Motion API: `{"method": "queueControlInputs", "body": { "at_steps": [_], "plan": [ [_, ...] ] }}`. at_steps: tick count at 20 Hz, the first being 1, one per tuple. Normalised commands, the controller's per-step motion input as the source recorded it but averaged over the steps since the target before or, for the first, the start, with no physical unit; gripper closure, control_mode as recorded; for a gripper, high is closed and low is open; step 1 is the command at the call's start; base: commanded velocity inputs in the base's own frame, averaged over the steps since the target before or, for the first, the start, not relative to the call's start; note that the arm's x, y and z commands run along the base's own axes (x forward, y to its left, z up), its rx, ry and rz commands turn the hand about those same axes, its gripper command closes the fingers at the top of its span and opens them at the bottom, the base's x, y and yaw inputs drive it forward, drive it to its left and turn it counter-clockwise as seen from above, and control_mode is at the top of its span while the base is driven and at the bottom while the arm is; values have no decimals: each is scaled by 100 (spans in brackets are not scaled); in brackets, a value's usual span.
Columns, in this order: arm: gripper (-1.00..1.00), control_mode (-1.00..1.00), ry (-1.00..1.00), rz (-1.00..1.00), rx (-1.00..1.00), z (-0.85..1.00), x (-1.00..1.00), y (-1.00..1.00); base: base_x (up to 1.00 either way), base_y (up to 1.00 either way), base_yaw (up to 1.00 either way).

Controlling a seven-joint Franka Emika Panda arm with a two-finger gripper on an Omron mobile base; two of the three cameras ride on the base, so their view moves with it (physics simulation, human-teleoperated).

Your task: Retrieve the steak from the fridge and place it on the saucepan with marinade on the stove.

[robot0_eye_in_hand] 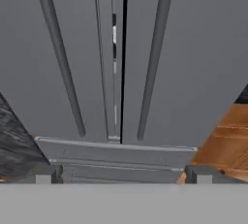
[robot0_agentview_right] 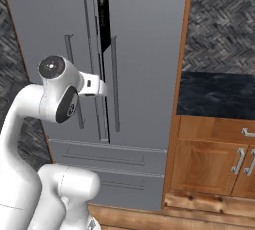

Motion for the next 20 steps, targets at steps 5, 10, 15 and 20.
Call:
{"method": "queueControlInputs", "body": {
  "at_steps": [5, 10, 15, 20],
  "plan": [
    [-100, -100, -44, 5, 0, 0, 0, 0, 0, 0, 0],
    [-100, -100, -54, 3, 0, 0, -20, -2, 0, 0, 0],
    [-100, -100, -40, 4, 0, 0, -12, -1, 0, 0, 0],
    [-100, -100, -2, 0, 0, 0, 1, 0, 0, 0, 0]
  ]
}}
